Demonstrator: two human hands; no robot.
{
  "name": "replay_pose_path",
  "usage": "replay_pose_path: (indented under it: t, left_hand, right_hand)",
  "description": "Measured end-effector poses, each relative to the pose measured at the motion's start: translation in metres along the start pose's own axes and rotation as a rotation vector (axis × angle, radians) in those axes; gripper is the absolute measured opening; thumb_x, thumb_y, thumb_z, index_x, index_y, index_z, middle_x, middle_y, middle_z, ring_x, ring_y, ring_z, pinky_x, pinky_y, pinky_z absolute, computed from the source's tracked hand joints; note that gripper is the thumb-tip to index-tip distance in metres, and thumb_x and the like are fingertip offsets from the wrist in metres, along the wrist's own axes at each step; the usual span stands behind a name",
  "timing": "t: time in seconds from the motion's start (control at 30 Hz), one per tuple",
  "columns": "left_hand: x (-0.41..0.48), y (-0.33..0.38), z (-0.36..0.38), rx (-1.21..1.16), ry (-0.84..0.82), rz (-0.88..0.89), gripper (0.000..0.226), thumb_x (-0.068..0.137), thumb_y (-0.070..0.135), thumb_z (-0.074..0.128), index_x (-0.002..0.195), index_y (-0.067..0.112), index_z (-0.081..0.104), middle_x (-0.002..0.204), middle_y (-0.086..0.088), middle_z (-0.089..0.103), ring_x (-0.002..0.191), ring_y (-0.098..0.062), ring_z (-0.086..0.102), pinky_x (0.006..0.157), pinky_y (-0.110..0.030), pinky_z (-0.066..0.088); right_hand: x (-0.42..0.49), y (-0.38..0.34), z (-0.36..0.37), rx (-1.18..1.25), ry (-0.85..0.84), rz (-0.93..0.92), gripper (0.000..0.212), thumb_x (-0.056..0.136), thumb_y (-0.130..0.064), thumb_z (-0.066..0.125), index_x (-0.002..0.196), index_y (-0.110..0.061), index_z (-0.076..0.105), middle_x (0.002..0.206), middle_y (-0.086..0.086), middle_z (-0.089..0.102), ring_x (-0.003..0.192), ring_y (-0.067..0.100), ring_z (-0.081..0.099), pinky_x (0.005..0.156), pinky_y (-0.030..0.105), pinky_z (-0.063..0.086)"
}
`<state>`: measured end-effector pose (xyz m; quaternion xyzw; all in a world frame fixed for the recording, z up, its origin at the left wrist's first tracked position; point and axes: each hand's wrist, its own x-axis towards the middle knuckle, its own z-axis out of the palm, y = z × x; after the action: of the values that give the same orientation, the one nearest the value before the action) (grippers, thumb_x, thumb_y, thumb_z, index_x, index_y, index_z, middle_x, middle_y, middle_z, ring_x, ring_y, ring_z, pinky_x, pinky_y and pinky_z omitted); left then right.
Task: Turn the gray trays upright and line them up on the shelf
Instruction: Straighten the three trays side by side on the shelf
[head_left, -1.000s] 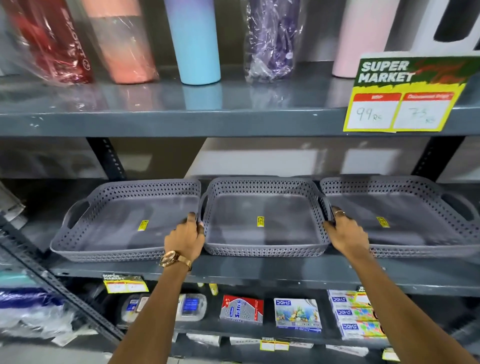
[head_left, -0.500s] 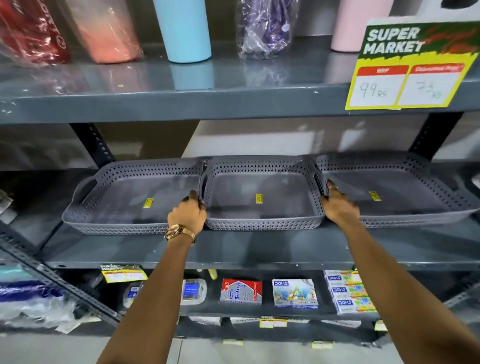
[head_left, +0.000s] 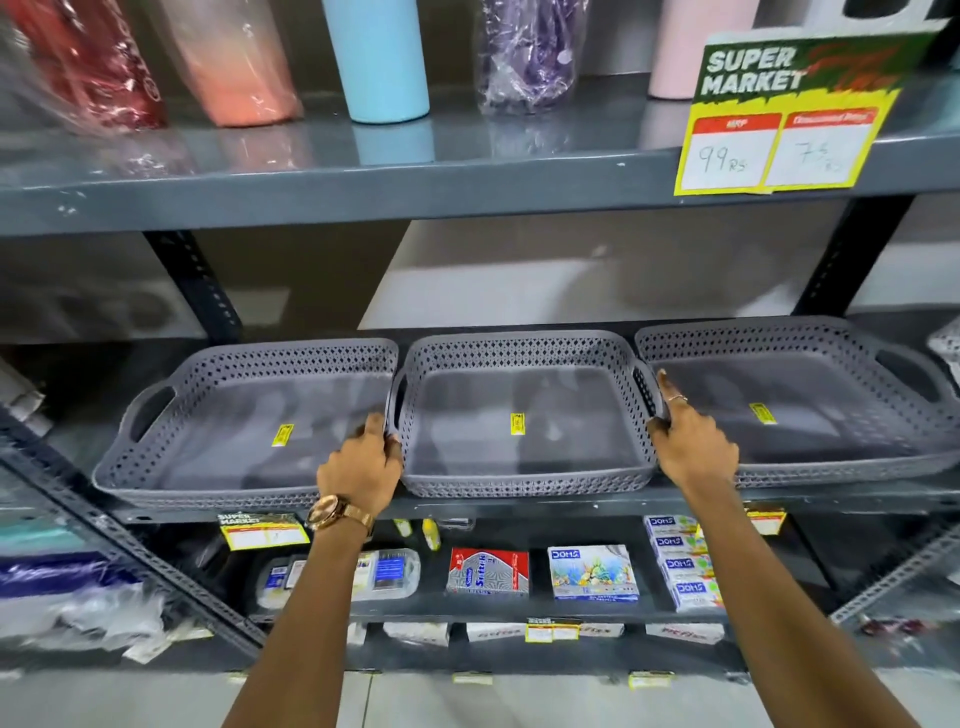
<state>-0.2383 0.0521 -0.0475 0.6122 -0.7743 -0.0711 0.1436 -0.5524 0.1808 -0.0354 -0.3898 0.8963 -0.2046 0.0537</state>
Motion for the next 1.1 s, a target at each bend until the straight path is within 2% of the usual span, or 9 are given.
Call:
replay_pose_path:
  t: [0.17,0.6,0.67,0.73,0.8,1.1]
  left_hand:
    - [-0.003,-0.002,-0.001,0.000,0.006,0.007,0.030,0.094,0.029,0.040,0.119,0.012,0.041,0.107,-0.022,0.067,0.094,-0.046,0.064,0.077,-0.051,0.051]
    - [0.009,0.005,-0.006,0.009,-0.019,0.032,0.030,0.095,0.027,0.038,0.120,0.011,0.042,0.109,-0.022,0.068,0.095,-0.046,0.064,0.077,-0.049,0.052]
    - [0.011,0.006,-0.006,0.008,-0.020,0.037,0.029,0.095,0.027,0.038,0.119,0.011,0.042,0.108,-0.022,0.068,0.095,-0.046,0.064,0.076,-0.049,0.052]
    - [0.011,0.006,-0.006,0.011,-0.021,0.042,0.029,0.095,0.028,0.038,0.118,0.012,0.042,0.106,-0.021,0.068,0.094,-0.046,0.065,0.076,-0.049,0.053]
    - [0.010,0.005,-0.006,0.013,-0.022,0.051,0.028,0.095,0.028,0.038,0.118,0.012,0.042,0.104,-0.021,0.069,0.092,-0.045,0.066,0.075,-0.049,0.054]
    - [0.010,0.004,-0.009,0.007,-0.028,0.075,0.029,0.096,0.031,0.036,0.118,0.013,0.042,0.104,-0.021,0.069,0.092,-0.044,0.066,0.076,-0.049,0.053]
  right_hand:
    - [-0.004,0.000,0.003,-0.009,0.040,0.001,0.060,0.096,-0.027,0.046,0.149,-0.040,0.020,0.113,0.019,0.068,0.102,0.040,0.064,0.090,0.053,0.048]
    - [0.001,-0.007,0.001,-0.005,0.012,0.038,0.057,0.097,-0.026,0.043,0.149,-0.040,0.022,0.122,0.021,0.064,0.108,0.043,0.061,0.094,0.053,0.046]
    - [0.005,-0.007,0.000,-0.014,-0.004,0.041,0.054,0.097,-0.026,0.043,0.148,-0.035,0.028,0.121,0.022,0.064,0.107,0.044,0.061,0.093,0.052,0.047]
    - [0.007,-0.007,-0.001,-0.001,-0.012,0.043,0.043,0.096,-0.025,0.043,0.140,-0.022,0.041,0.117,0.025,0.063,0.105,0.046,0.060,0.092,0.053,0.047]
    - [0.008,-0.006,-0.001,0.001,-0.021,0.044,0.038,0.096,-0.025,0.043,0.133,-0.016,0.046,0.113,0.026,0.063,0.103,0.047,0.060,0.092,0.053,0.046]
    - [0.003,0.000,0.001,-0.038,-0.016,0.050,0.043,0.096,-0.030,0.044,0.137,-0.019,0.046,0.117,0.026,0.063,0.104,0.046,0.060,0.091,0.051,0.047]
